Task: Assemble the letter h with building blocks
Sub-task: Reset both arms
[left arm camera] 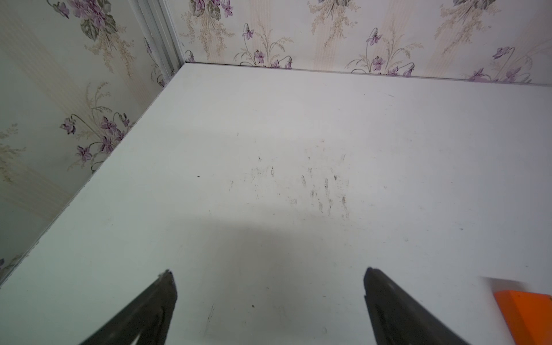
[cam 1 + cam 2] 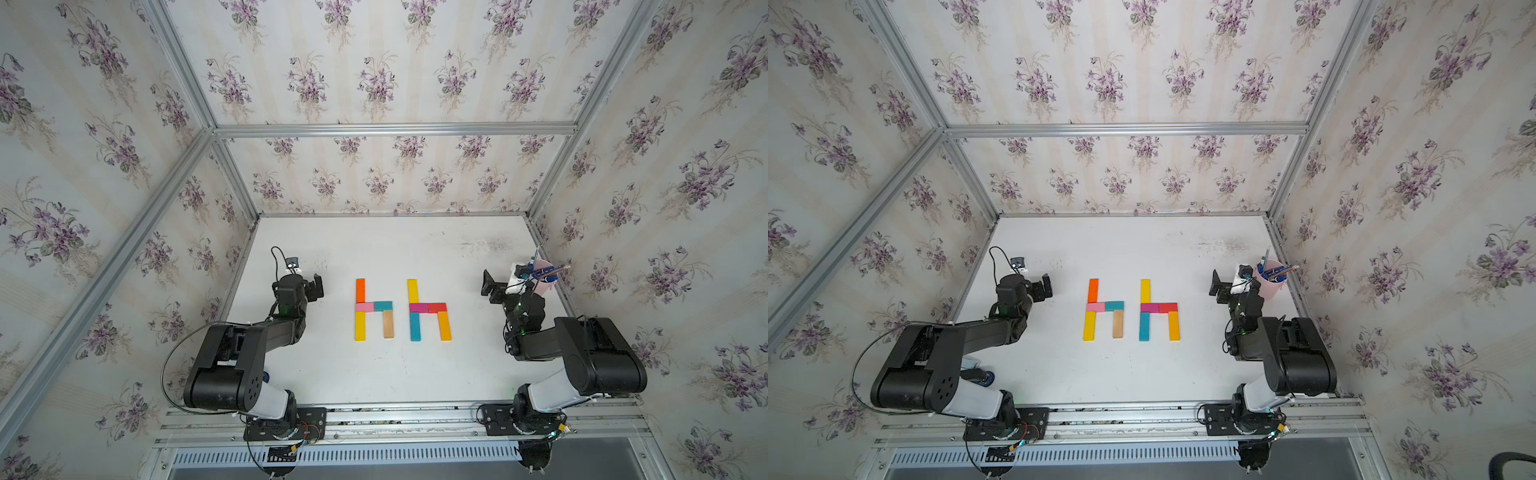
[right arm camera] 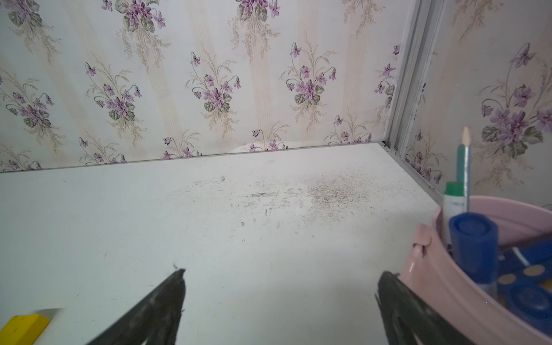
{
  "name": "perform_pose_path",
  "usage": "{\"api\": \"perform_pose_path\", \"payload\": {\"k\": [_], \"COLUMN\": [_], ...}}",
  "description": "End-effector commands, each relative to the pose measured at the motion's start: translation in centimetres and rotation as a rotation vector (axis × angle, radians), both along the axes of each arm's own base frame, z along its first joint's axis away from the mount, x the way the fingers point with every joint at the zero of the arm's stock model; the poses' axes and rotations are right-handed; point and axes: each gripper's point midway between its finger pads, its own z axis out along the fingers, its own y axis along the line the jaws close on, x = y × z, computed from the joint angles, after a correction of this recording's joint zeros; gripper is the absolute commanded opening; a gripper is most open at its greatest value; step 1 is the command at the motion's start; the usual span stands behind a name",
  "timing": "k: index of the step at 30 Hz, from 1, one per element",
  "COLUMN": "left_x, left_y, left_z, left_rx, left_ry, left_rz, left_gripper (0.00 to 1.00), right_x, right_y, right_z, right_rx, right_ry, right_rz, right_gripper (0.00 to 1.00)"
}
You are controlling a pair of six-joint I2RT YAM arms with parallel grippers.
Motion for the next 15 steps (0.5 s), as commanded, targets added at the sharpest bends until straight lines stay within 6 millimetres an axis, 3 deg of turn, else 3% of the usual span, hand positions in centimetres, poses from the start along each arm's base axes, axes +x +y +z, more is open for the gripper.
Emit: {"api": "perform_pose_path", "payload": {"k": [1, 10, 15], "left_x": [0.38, 0.36, 0.37], "left_y": [0.15, 0.15, 0.12], "left_z": [0.69, 0.66, 0.64], "left_rx": [0.014, 0.015, 0.015], "left_ry": [-0.023, -0.022, -0.021], "left_rz": [0.002, 0.003, 0.002], "left_gripper": [1.0, 1.0, 1.0], "right_x": [0.11, 0.63, -0.23], "right_y": [0.28, 0.51, 0.54], "right_z": [-0.15, -0.64, -0.09], "right_rx": [-0.011, -0.024, -0.024], "right_ry": [0.007, 0.032, -0.003], "right_rz": [0.014, 0.008, 0.011], "right_gripper": [1.0, 1.0, 1.0]}}
